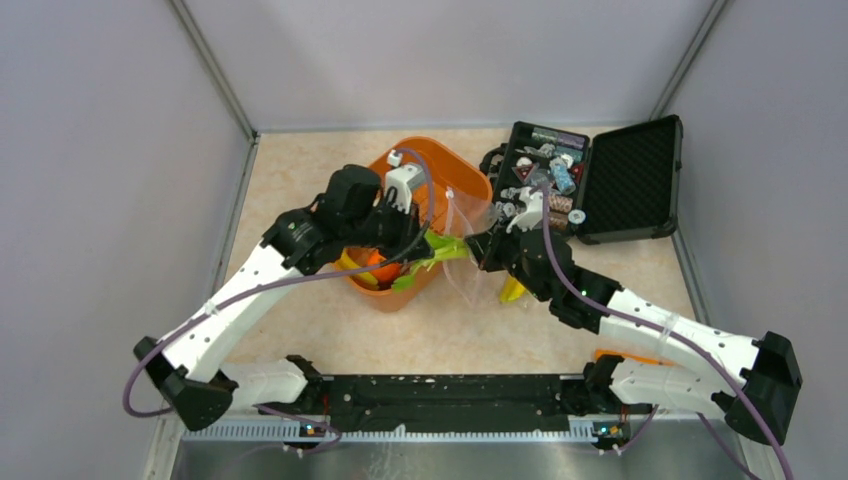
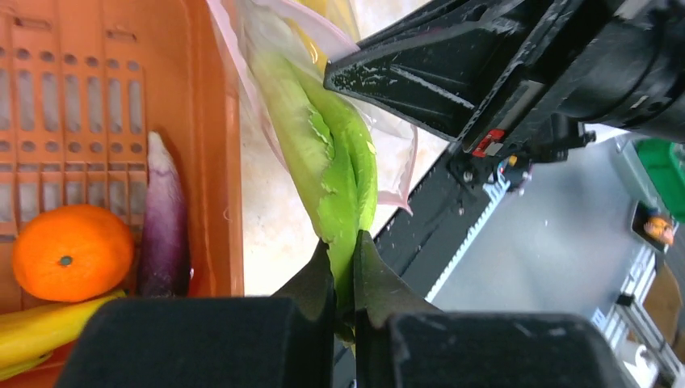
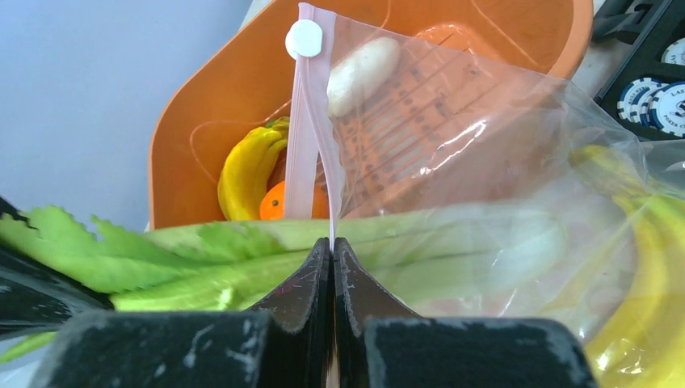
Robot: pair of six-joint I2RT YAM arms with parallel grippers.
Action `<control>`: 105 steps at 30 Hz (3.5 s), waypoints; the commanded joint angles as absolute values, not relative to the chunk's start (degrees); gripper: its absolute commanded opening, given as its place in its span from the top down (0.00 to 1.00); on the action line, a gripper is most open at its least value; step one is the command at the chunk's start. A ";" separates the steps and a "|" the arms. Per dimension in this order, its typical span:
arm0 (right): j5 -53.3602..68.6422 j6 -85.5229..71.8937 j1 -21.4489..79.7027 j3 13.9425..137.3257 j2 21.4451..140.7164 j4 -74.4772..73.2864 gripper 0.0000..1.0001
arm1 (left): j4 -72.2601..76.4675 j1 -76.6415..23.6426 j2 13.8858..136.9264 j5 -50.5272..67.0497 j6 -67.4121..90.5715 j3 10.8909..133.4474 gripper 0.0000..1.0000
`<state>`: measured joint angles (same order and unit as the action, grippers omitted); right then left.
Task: Place the food in the zip-top bag and seal the zipper
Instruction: Place the fake vegetable in the zipper food storage bag.
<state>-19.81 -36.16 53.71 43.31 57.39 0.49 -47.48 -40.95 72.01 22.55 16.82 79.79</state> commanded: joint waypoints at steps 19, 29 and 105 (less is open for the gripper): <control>-18.42 -36.85 53.51 42.81 54.10 9.49 1.00 | -20.56 -44.21 70.06 11.82 35.28 68.92 1.00; -15.26 -39.55 54.51 37.93 54.24 12.66 1.00 | -5.67 -40.14 73.07 18.34 55.65 65.19 1.00; -19.16 -43.95 50.28 44.79 45.41 15.01 1.00 | -20.26 -52.84 82.03 9.73 28.72 61.70 0.63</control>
